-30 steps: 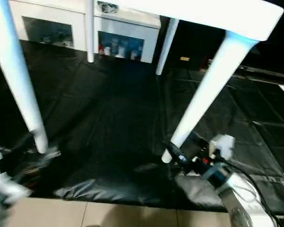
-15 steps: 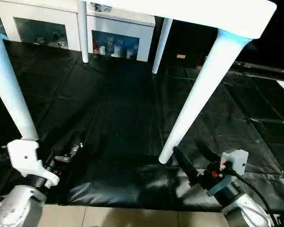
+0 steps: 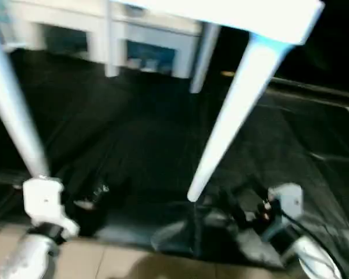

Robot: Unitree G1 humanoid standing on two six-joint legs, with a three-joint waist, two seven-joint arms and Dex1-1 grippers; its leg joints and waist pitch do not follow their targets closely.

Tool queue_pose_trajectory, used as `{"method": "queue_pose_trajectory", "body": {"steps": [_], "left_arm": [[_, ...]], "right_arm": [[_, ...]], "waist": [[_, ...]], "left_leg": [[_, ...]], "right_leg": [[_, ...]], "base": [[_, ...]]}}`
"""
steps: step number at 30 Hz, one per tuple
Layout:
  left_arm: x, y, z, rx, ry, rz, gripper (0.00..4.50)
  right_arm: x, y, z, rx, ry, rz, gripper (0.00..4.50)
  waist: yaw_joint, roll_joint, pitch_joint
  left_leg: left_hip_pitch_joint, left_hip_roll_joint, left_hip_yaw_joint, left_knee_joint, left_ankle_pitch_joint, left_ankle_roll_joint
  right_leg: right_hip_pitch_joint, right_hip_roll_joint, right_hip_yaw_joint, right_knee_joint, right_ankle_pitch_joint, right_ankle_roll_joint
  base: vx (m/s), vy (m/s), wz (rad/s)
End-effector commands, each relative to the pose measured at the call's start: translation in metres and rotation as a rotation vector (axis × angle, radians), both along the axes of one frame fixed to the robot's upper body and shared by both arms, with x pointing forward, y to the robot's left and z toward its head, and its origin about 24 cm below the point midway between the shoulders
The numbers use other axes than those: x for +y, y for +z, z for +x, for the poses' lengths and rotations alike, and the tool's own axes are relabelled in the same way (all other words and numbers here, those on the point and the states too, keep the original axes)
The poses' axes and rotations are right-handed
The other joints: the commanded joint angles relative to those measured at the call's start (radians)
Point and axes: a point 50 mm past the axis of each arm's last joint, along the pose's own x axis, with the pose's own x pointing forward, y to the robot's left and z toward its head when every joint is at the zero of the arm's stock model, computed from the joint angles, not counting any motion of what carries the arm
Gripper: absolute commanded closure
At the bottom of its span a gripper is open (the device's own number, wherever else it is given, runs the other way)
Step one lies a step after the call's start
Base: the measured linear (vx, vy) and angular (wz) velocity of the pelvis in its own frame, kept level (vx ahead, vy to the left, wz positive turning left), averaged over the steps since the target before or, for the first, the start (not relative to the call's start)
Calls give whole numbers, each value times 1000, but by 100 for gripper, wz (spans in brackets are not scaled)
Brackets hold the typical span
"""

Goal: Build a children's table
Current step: Flip table

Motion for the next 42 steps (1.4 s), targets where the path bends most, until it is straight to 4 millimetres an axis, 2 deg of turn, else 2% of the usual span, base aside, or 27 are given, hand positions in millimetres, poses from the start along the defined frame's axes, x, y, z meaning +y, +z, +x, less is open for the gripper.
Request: {"method": "queue_pose_trajectory", "body": {"steps": [1,2,3,4,7,9,12,13,14,15,16,17,18,19,20,22,23,25,27,28,29,30,31,32,34,35,42], "left_arm": [[2,5,4,-30,5,17,3],[3,5,5,-31,3,19,3],[2,5,5,-32,-7,30,3],[2,5,5,-33,-8,32,3],[2,5,8,-34,-12,38,3],[2,4,9,-32,-12,36,3],[1,0,10,-12,-15,34,3],[1,0,10,-8,-14,36,3],[0,0,10,-13,-19,35,3],[0,0,11,-11,-16,27,3],[0,-1,11,-10,-12,28,3],[0,0,11,-11,-9,30,3],[-1,1,11,-28,-12,29,3],[-2,3,11,-41,-15,44,3],[-3,4,9,-49,-25,52,3],[-4,3,7,-47,-24,48,3],[-4,3,6,-48,-24,41,3],[-4,2,4,-41,-15,-33,3],[-3,2,4,-36,-6,-32,3],[-2,1,3,-27,-5,-19,3],[-1,1,3,-23,-9,-4,3],[-1,1,4,-18,-11,-1,3],[-1,1,4,-14,-10,1,3],[0,0,5,-12,-4,-1,3],[1,0,5,-6,8,-5,3],[2,-1,5,-2,15,-3,3],[2,-3,4,1,16,-3,3]], "right_arm": [[-6,1,-1,16,-43,18,0],[-6,1,-1,14,-41,12,0],[-6,1,-1,15,-55,14,0],[-6,0,-2,16,-59,15,0],[-6,-1,-4,23,-85,2,0],[-7,-2,-5,28,-102,1,0],[-9,-4,-7,48,-118,-12,0],[-9,-4,-8,50,-118,-15,0],[-9,-5,-8,62,-116,-4,0],[-9,-5,-9,68,-118,-4,0],[-9,-5,-9,70,-118,-6,0],[-10,-5,-9,70,-118,-10,0],[-11,-5,-9,62,-119,-26,0],[-12,-5,-10,62,-126,-23,0],[-13,-4,-10,57,-146,-12,0],[-13,-4,-11,56,-146,-10,0],[-12,-4,-11,56,-142,-12,0],[-12,-4,-12,67,-133,-9,0],[-12,-4,-13,69,-127,1,0],[-12,-5,-14,84,-124,29,0],[-12,-6,-15,99,-127,44,0],[-13,-8,-16,127,-143,40,0],[-16,-11,-18,161,-180,3,0],[-19,-12,-17,162,-216,-28,0],[-22,-14,-16,150,-261,-68,0],[-22,-14,-14,141,-252,-78,0],[-16,-18,-11,179,-186,-92,0]], "waist": [[35,19,-30],[26,-2,-11],[31,26,-28],[30,31,-28],[52,33,-26],[55,38,-26],[44,48,-32],[41,47,-34],[44,63,-43],[61,31,-30],[61,31,-30],[81,20,-38],[90,21,-36],[103,1,-35],[108,30,-46],[72,51,-40],[19,65,-50],[-19,92,-49],[-36,88,-48],[-48,82,-50],[-58,59,-53],[-50,39,-65],[-33,35,-47],[-33,17,-49],[-34,21,-42],[-34,20,-43],[-33,36,-44]], "left_leg": [[27,53,-1,-116,-95,27],[26,61,-6,-136,-122,48],[50,107,-19,-160,-145,44],[48,139,-26,-175,-174,44],[23,92,7,-162,-134,-6],[23,92,6,-164,-125,-15],[28,156,-28,-190,-186,3],[28,165,-32,-194,-188,-2],[84,171,13,-175,-168,-57],[48,98,54,-162,-149,-100],[48,98,54,-162,-149,-100],[43,69,59,-140,-155,-99],[35,71,47,-124,-143,-79],[-29,72,-8,-91,-86,-22],[-23,91,-28,-80,-32,-3],[-9,103,-29,-173,62,2],[52,191,-73,-207,-54,-26],[63,254,-120,-241,-71,-65],[48,232,-110,-233,-21,-20],[40,194,-98,-224,16,48],[29,143,-70,-191,19,107],[-1,78,-22,-149,25,72],[-22,56,-4,-164,-38,-2],[-14,62,0,-164,-88,-30],[-3,71,0,-187,-208,-100],[-2,74,0,-190,-212,-106],[1,87,-2,-195,-190,-107]], "right_leg": [[32,-166,138,-191,-447,114],[9,-117,124,-178,-398,176],[9,-115,104,-165,-286,219],[12,-136,106,-163,-243,210],[35,-142,103,-180,-282,256],[34,-129,94,-184,-283,287],[38,-156,101,-158,-187,228],[41,-170,111,-149,-165,180],[-2,-146,152,-161,-171,153],[19,-126,188,-141,-155,160],[19,-126,188,-141,-155,160],[33,-132,244,-137,-170,142],[39,-152,287,-138,-160,65],[95,-229,293,-132,-97,-30],[80,-265,295,-143,-53,-91],[35,-128,181,-108,-27,-138],[-4,-59,140,-49,37,-71],[-38,-35,109,18,8,-5],[-46,-33,104,35,-8,22],[-40,-38,103,23,-5,28],[-21,-64,126,-38,48,20],[7,-110,157,-79,144,-27],[13,-135,172,-110,59,11],[12,-131,176,-115,-23,36],[0,-111,173,-124,-310,76],[-3,-107,173,-125,-324,79],[-2,-88,164,-101,-80,18]], "base": [[18,-164,30],[18,-164,30],[-14,-145,27],[8,-109,17],[4,-60,8],[0,0,0],[0,0,0],[0,0,0],[0,0,0],[52,46,-23],[65,69,-53],[65,69,-53],[37,104,-65],[17,151,-47],[17,151,-47],[11,178,-11],[11,177,-2],[20,137,15],[2,100,12],[0,0,0],[0,0,0],[-49,-71,-7],[-77,-105,-8],[-77,-105,-8],[-61,-86,-3],[-50,-73,-2],[-6,-8,0]]}}
